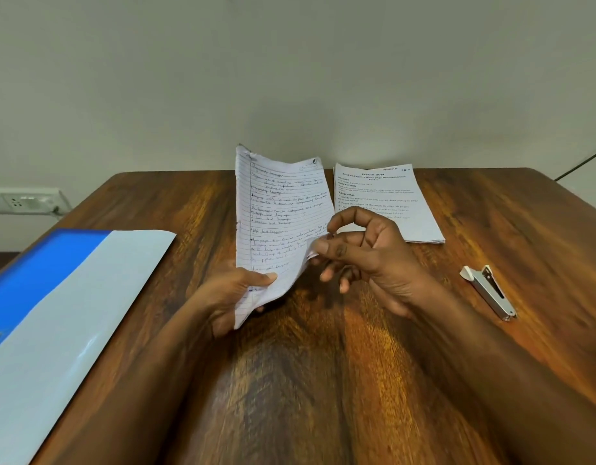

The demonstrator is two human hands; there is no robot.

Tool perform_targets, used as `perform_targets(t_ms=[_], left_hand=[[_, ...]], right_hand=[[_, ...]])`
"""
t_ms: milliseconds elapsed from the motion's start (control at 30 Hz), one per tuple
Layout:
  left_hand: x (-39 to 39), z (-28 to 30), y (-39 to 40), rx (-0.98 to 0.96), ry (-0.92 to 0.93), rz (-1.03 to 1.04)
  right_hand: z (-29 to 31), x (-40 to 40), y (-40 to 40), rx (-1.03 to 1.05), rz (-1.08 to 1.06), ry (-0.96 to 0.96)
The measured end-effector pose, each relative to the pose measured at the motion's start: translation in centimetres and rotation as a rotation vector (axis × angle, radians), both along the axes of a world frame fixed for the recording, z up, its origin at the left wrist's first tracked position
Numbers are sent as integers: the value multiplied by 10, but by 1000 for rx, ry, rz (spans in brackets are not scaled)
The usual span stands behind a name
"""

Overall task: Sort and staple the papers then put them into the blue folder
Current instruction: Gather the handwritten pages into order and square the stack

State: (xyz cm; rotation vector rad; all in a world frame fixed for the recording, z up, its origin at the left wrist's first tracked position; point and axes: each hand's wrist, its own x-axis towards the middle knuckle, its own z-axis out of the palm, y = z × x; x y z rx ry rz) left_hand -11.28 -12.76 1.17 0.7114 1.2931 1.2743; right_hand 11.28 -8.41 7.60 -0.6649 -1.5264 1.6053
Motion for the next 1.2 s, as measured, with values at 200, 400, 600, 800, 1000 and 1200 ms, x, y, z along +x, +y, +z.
perform_targets(t_ms=[200,400,600,800,1000,1200], left_hand=[[-5,-2,1,-7,-15,67],[-11,-3,5,57,-6,122],[-14,-3,5,54,25,154],[-15,0,3,45,37,154],[-18,2,1,59,9,173],[-12,9,-1,114,-74,180]], right_hand=[[-2,2,2,53,27,-9],[-6,5,5,95,73,-40],[-8,6,6,127,84,-31],[-10,6,7,197,10,-79],[-11,7,6,158,-3,-119],[-14,3,8,112,-64,-136]])
